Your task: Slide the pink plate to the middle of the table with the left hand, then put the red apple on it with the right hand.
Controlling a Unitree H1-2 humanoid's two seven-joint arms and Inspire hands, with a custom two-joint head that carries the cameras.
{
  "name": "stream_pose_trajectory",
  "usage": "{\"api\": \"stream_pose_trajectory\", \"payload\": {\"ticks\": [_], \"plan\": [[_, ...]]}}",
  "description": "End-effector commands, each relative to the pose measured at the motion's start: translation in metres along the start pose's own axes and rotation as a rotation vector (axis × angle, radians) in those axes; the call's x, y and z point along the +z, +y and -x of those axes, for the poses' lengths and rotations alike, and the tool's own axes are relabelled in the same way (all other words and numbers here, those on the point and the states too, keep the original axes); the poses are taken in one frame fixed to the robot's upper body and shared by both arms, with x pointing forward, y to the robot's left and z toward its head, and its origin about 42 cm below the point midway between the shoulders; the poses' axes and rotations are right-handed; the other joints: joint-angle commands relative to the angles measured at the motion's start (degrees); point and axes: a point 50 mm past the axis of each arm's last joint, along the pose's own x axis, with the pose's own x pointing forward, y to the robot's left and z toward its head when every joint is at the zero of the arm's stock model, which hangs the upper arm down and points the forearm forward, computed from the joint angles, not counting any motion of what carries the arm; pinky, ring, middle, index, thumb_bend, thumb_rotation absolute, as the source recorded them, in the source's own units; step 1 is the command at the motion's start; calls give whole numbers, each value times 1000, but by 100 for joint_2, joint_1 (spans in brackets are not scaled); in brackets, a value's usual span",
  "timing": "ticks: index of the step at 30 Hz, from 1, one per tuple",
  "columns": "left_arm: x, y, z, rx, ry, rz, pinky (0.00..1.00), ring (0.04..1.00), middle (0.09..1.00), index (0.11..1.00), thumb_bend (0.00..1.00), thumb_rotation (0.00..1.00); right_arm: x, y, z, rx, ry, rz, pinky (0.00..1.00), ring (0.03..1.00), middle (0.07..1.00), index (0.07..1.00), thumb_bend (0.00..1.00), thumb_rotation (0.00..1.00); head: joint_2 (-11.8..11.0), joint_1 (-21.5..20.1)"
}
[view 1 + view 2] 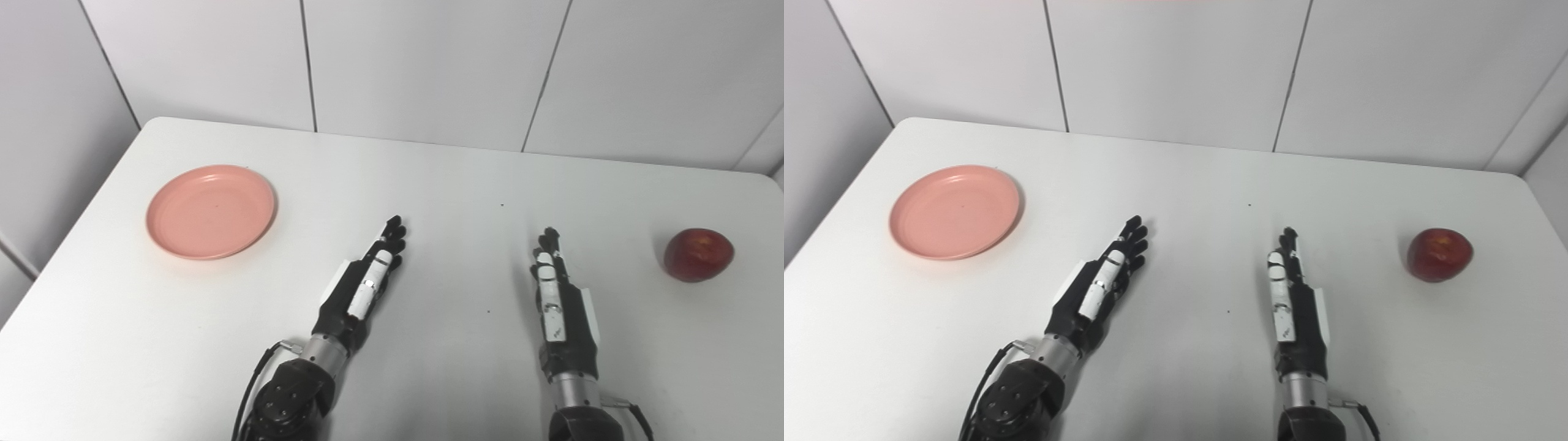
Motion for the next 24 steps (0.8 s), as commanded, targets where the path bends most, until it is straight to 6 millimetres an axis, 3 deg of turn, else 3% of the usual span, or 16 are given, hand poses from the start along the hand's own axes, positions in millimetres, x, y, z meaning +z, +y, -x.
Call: {"api": "stream_pose_trajectory", "payload": {"ticks": [1, 5, 24], "plan": [[6, -14, -8, -18, -48, -3, 989, 1000, 1000, 1000, 392, 1000, 8, -3, -2, 11, -87, -22, 1000, 1000, 1000, 1000, 181, 1000, -67, 136], [3, -20, -11, -17, -47, -6, 977, 1000, 1000, 1000, 388, 1000, 3, -8, -3, 14, -109, -34, 1000, 1000, 1000, 1000, 153, 1000, -144, 297], [6, -16, -13, -27, -59, -30, 977, 998, 1000, 996, 384, 1000, 4, -7, -3, 18, -107, -46, 1000, 1000, 1000, 1000, 156, 1000, -84, 263]]}}
